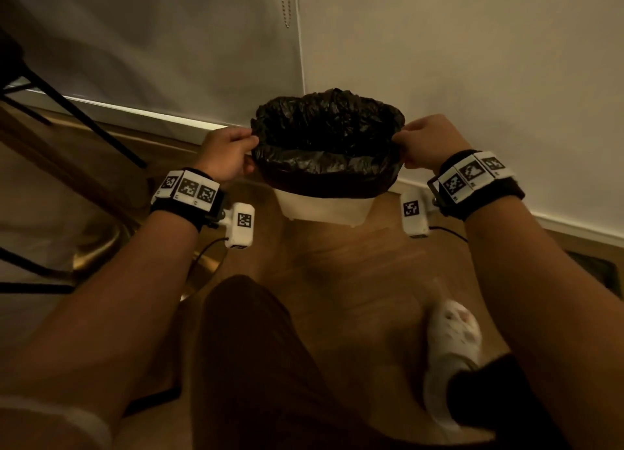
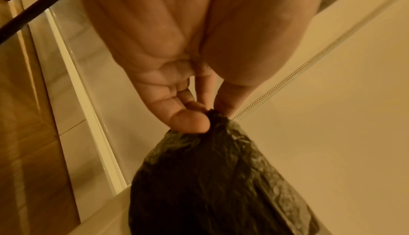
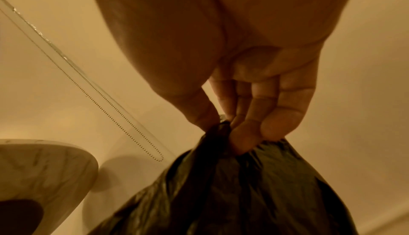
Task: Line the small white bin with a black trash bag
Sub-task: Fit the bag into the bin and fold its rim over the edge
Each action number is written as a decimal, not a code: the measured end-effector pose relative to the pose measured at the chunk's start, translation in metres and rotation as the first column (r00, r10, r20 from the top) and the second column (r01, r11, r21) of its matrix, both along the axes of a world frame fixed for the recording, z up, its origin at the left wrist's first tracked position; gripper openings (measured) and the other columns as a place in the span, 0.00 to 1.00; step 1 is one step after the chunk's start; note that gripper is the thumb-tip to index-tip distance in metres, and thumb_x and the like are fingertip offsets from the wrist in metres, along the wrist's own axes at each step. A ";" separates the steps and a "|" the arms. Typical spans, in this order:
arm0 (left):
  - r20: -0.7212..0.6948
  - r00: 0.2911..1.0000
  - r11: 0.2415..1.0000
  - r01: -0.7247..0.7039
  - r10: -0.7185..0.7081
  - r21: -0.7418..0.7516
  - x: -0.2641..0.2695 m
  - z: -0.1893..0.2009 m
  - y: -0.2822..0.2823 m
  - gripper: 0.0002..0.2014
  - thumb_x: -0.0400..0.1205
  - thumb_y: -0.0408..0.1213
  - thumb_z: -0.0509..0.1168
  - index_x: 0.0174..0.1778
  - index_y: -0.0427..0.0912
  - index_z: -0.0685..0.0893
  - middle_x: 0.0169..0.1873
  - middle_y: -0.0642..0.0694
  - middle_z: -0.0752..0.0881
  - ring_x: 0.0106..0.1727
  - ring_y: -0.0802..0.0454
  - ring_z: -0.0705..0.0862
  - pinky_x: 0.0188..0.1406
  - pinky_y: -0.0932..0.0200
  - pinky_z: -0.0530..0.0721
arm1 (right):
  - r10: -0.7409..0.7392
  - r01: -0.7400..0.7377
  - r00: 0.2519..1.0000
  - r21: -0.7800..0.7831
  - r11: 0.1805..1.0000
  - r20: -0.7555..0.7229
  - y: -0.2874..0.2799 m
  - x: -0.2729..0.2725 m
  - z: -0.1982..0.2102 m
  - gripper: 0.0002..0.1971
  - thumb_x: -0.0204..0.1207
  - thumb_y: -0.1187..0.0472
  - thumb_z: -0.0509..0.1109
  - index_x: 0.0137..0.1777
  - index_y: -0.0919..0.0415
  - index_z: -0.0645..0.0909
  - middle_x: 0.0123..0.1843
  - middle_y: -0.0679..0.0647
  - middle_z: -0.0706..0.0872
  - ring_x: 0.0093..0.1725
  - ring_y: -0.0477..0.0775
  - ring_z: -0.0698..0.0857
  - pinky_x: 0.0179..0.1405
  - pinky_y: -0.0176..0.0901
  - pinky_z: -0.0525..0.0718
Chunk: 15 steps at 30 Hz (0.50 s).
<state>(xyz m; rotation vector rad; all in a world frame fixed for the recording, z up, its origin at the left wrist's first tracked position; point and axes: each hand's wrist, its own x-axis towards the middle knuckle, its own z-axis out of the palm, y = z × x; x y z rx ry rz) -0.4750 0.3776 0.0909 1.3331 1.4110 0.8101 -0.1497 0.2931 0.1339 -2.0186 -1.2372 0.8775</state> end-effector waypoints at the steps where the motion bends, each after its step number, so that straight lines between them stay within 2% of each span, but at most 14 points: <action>1: -0.001 1.000 1.000 -0.014 0.014 0.008 -0.004 0.000 0.005 0.13 0.84 0.37 0.65 0.64 0.43 0.84 0.47 0.46 0.88 0.34 0.53 0.83 0.32 0.57 0.81 | -0.003 0.003 1.000 0.011 1.000 -0.015 0.003 -0.005 -0.002 0.10 0.74 0.61 0.69 0.39 0.64 0.89 0.37 0.62 0.90 0.33 0.55 0.86 0.47 0.57 0.90; 4: -0.041 0.998 0.998 -0.052 0.054 0.037 -0.011 0.000 0.018 0.13 0.84 0.36 0.64 0.65 0.46 0.83 0.45 0.49 0.87 0.34 0.53 0.83 0.31 0.57 0.81 | -0.006 0.007 0.999 0.037 0.999 -0.041 0.013 -0.019 -0.013 0.09 0.77 0.61 0.69 0.42 0.65 0.89 0.41 0.66 0.91 0.35 0.56 0.87 0.46 0.55 0.90; 8: -0.123 0.988 0.994 -0.090 0.098 0.064 -0.020 -0.014 0.036 0.13 0.86 0.34 0.62 0.66 0.44 0.82 0.41 0.53 0.84 0.32 0.57 0.79 0.29 0.63 0.78 | 0.039 -0.039 0.999 0.044 0.998 -0.002 0.039 -0.033 -0.031 0.12 0.78 0.60 0.69 0.45 0.69 0.89 0.36 0.63 0.92 0.38 0.60 0.91 0.47 0.58 0.91; 9: -0.147 0.984 0.994 -0.092 0.100 0.063 -0.023 -0.019 0.041 0.14 0.86 0.34 0.62 0.67 0.41 0.82 0.40 0.52 0.84 0.32 0.58 0.79 0.29 0.64 0.76 | 0.050 -0.050 0.999 0.039 0.998 0.005 0.046 -0.035 -0.037 0.13 0.78 0.59 0.69 0.45 0.69 0.89 0.35 0.62 0.91 0.40 0.60 0.91 0.48 0.57 0.91; 11: -0.199 0.977 0.996 -0.068 0.077 0.055 -0.031 -0.028 0.050 0.14 0.86 0.34 0.61 0.67 0.38 0.82 0.45 0.46 0.85 0.32 0.59 0.79 0.30 0.67 0.76 | 0.064 -0.064 0.998 0.034 0.997 0.014 0.058 -0.042 -0.048 0.14 0.78 0.57 0.68 0.44 0.68 0.89 0.34 0.60 0.91 0.37 0.59 0.90 0.47 0.55 0.91; 12: -0.228 0.972 0.997 -0.052 0.062 0.048 -0.035 -0.033 0.055 0.15 0.86 0.34 0.61 0.67 0.38 0.83 0.50 0.41 0.87 0.35 0.56 0.82 0.34 0.66 0.78 | 0.074 -0.074 0.997 0.032 0.997 0.011 0.065 -0.045 -0.055 0.14 0.79 0.57 0.68 0.43 0.67 0.89 0.34 0.60 0.91 0.35 0.57 0.89 0.46 0.53 0.91; 13: -0.256 0.965 0.998 -0.041 0.051 0.044 -0.039 -0.038 0.060 0.15 0.86 0.35 0.61 0.67 0.39 0.83 0.55 0.35 0.87 0.42 0.48 0.86 0.40 0.61 0.80 | 0.086 -0.086 0.996 0.028 0.996 0.003 0.070 -0.049 -0.060 0.14 0.79 0.57 0.67 0.44 0.67 0.89 0.35 0.61 0.91 0.34 0.55 0.88 0.45 0.51 0.89; 15: -0.292 0.955 0.998 -0.049 0.057 0.033 -0.047 -0.046 0.070 0.15 0.86 0.34 0.61 0.67 0.39 0.83 0.61 0.29 0.85 0.60 0.33 0.84 0.52 0.49 0.81 | 0.110 -0.110 0.994 0.014 0.994 -0.016 0.084 -0.056 -0.070 0.13 0.79 0.59 0.66 0.45 0.68 0.88 0.38 0.64 0.92 0.35 0.55 0.88 0.42 0.47 0.88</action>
